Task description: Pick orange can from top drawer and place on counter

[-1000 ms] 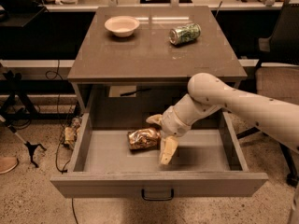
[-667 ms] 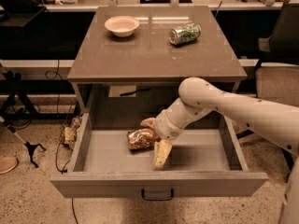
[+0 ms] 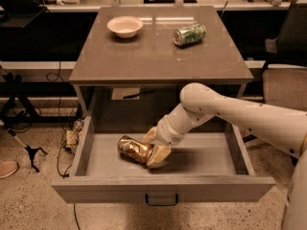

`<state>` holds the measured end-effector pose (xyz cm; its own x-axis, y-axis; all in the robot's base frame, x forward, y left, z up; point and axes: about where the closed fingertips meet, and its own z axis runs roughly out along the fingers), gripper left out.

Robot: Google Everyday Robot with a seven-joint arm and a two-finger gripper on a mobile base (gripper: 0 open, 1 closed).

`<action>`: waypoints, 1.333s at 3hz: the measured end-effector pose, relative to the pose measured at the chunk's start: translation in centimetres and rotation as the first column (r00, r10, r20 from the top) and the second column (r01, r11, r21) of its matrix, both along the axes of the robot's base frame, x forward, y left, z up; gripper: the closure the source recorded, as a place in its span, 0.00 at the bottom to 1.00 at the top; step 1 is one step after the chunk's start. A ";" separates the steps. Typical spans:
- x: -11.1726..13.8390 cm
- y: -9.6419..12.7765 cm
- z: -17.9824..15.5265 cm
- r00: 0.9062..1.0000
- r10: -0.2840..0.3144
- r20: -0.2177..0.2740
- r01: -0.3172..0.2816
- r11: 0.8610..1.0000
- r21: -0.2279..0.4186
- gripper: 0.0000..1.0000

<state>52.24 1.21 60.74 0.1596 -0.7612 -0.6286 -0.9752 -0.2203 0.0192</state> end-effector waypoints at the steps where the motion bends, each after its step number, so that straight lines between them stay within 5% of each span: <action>1: 0.2 -1.0 1.1 0.999 -0.026 0.020 0.026 0.999 0.025 0.65; 2: 0.1 -2.4 2.6 0.998 -0.055 0.024 0.053 0.996 0.065 0.89; 3: 0.2 -3.4 3.3 0.998 -0.066 0.009 0.065 0.994 0.093 1.00; 4: 0.2 -4.0 2.8 0.997 -0.070 -0.038 0.075 0.989 0.128 1.00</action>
Offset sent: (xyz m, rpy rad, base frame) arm 0.0031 -0.0455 0.0462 0.1106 -0.0378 -0.0945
